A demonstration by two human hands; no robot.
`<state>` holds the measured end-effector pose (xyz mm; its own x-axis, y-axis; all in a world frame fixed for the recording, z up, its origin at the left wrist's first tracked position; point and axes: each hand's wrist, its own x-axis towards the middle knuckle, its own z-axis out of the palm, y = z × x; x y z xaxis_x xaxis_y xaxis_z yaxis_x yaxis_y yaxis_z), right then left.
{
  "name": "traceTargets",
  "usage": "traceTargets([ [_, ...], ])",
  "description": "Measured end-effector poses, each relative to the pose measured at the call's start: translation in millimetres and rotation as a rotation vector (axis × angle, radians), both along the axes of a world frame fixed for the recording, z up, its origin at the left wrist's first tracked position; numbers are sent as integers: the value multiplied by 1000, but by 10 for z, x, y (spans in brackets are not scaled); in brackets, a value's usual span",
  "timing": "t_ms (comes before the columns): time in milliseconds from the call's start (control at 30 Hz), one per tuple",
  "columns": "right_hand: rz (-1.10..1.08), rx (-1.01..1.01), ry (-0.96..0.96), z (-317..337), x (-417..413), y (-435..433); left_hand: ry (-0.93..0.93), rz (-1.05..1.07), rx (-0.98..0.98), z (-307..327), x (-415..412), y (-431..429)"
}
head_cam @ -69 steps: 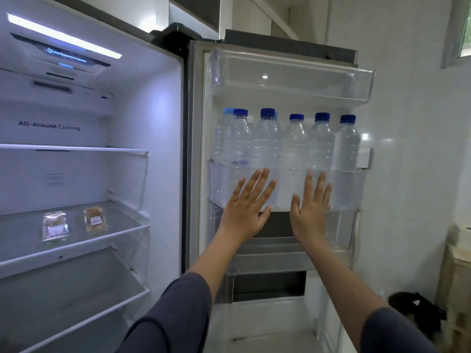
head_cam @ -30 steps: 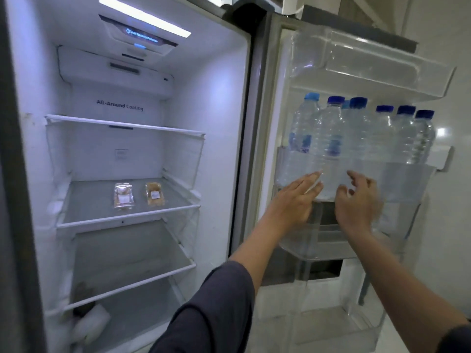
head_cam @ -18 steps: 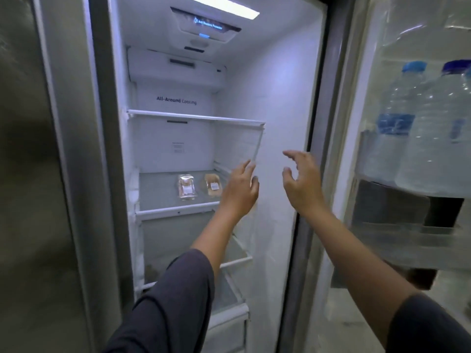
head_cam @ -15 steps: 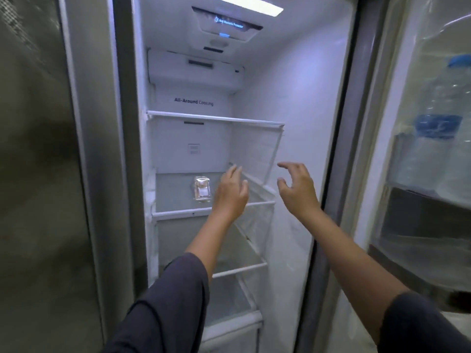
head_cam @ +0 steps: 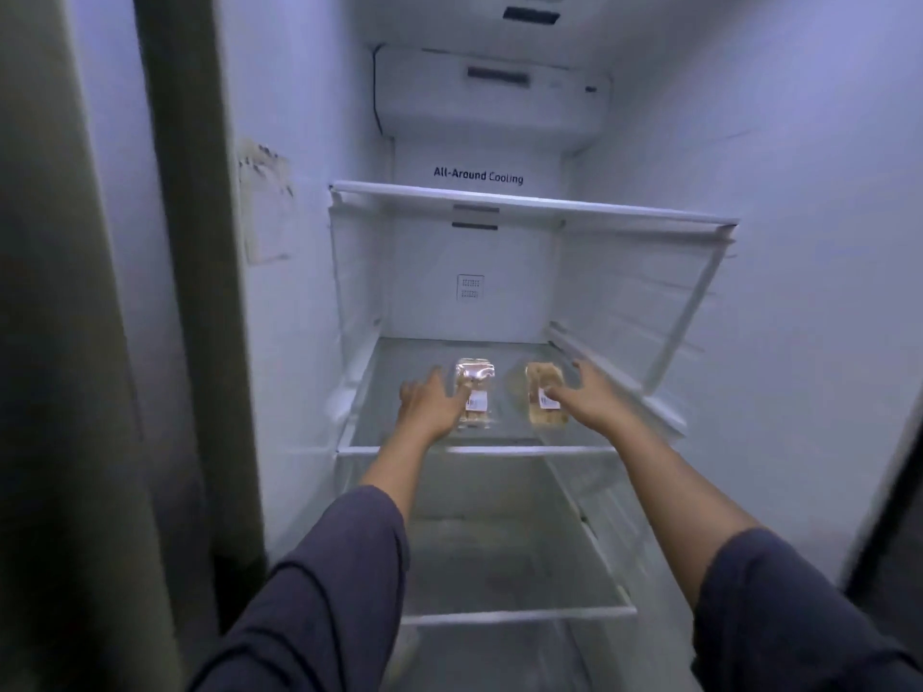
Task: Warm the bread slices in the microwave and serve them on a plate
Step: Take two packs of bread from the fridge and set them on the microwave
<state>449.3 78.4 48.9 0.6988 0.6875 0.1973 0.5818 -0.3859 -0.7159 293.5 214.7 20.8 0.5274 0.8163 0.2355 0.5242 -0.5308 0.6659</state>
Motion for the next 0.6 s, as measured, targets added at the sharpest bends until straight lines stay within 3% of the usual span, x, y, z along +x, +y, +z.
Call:
traceTargets([
  [167, 58, -52, 130, -512, 765, 523, 127, 18, -139, -212, 292, 287],
  [300, 75, 48, 214, -448, 503, 516, 146, -38, -145, -276, 435, 369],
  [600, -5, 201, 203, -475, 310, 517, -317, -161, -372, -248, 510, 282],
])
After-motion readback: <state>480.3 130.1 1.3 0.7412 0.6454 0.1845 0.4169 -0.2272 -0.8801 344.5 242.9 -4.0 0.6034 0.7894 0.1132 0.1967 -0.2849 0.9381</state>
